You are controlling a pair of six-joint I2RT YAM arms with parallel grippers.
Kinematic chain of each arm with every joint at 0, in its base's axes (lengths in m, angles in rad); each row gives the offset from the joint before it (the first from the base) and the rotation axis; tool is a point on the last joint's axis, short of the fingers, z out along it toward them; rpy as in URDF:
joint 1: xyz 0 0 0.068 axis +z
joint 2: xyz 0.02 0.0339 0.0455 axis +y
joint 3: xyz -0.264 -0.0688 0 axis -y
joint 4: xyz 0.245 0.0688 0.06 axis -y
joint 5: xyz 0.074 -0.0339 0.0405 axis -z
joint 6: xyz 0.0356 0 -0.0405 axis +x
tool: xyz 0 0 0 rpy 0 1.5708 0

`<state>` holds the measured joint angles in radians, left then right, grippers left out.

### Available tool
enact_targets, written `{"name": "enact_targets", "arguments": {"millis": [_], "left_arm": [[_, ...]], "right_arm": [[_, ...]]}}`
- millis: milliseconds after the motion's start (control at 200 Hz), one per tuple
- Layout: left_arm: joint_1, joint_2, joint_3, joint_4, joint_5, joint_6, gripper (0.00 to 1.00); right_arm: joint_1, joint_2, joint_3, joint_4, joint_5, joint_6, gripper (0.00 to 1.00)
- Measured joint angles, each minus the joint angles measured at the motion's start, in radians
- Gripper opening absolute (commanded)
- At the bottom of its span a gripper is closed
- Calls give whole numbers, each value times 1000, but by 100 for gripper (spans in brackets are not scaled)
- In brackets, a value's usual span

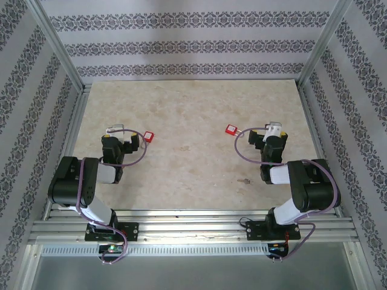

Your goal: Unlock with the key

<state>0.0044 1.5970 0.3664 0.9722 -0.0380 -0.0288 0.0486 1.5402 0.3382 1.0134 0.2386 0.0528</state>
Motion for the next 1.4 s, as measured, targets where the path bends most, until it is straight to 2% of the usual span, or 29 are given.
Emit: {"name": "enact_targets", "arguments": {"millis": [1129, 1219, 1284, 1399], "left_arm": [[-2, -18, -6, -6, 14, 8, 100], [-28, -142, -6, -123, -10, 25, 100], [-48, -269, 15, -212, -31, 21, 100], [-58, -463, 116, -366, -35, -34, 100]], "right_arm": [[19, -23, -15, -3, 7, -19, 98], [110, -151, -20, -107, 77, -57, 98], [169, -298, 27, -284, 103, -40, 98], [162, -454, 220, -630, 91, 101, 98]]}}
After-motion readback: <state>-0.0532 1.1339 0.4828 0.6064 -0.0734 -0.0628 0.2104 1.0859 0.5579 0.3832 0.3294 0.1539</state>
